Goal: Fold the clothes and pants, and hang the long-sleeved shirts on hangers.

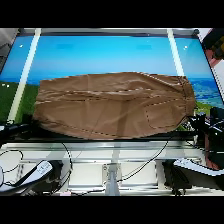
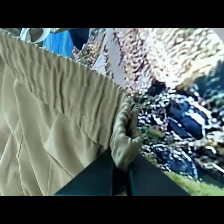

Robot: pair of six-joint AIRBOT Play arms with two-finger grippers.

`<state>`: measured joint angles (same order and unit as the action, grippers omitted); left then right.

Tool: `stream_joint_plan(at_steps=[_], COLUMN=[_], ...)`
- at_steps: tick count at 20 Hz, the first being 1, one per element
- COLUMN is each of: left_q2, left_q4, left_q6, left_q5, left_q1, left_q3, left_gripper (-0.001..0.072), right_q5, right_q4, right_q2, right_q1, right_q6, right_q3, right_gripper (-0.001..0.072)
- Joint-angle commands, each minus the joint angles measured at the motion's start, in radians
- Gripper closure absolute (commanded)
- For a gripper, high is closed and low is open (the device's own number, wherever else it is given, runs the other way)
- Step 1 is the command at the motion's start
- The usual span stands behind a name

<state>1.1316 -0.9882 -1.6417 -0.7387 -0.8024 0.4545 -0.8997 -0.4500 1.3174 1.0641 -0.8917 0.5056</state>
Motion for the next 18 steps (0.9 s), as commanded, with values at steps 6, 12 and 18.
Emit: stream_joint_plan(at_steps=[6,12,18], left_q2=[-0.033,-0.309,-0.477], left_q4=[-0.006,-0.085,-0.084], left_q6=[0.191,0.263,0.255], left_q5=[-0.097,-0.109,-0.071], left_q1=[0.000,-0.018,-0.017], left_q3=[0.069,0.192,0.195], left_gripper=[0.0680,0.0680,0.0680], right_q5=[-0.079,-0.158,-0.157], right_q4=[0.000,-0.109,-0.201], right_q2=[-0.003,-0.188,-0.420], right_q1=[0.000,0.001,-0.001], right_q6=[0.028,0.019,-0.309], right_q3=[0.002,0.033,0.097], right_gripper=[0.0667,0.0667,0.0668])
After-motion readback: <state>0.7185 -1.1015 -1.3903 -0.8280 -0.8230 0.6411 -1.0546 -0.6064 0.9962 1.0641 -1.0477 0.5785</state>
